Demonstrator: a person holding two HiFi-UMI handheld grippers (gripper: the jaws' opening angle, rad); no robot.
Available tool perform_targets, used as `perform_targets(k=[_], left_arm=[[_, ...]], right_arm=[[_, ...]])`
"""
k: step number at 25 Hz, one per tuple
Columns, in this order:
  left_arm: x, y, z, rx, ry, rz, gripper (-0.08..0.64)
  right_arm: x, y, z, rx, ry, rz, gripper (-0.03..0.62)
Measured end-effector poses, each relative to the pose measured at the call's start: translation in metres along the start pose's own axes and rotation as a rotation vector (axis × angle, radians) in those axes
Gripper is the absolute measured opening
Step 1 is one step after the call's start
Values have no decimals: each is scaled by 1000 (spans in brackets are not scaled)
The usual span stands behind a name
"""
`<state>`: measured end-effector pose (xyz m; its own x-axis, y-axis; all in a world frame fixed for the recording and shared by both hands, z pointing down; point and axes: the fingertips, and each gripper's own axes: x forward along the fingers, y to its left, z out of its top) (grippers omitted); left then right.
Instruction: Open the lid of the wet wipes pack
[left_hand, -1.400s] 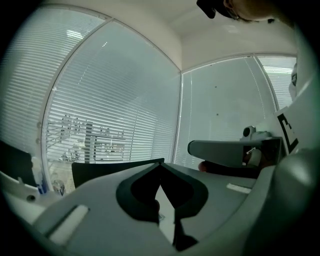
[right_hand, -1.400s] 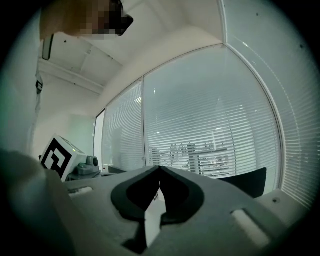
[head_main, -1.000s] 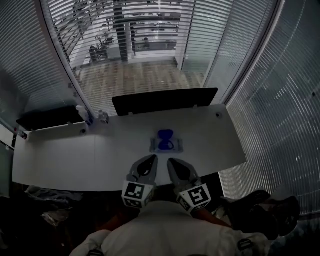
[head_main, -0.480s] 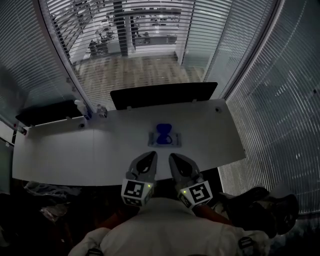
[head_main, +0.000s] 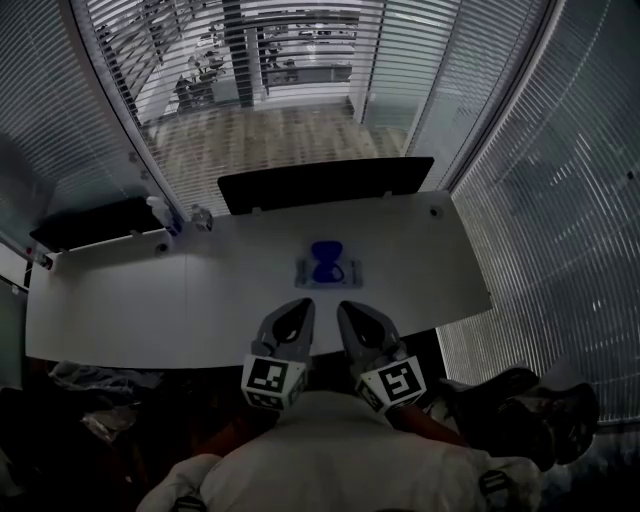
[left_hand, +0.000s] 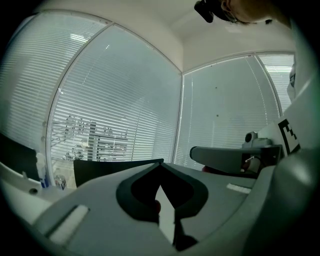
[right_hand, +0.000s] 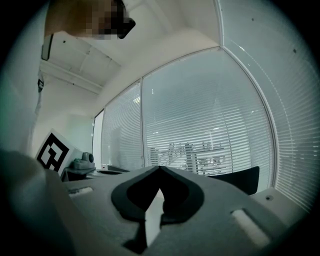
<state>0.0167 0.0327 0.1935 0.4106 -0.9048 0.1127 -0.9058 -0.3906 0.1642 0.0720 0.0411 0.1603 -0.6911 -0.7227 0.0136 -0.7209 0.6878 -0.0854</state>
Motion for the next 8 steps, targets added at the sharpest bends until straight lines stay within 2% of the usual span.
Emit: perform_targets(k=[8], left_arm=[[4,5,-2,11,1,2,2]], right_arm=[[6,-4,-1,-4,-18,1,0]])
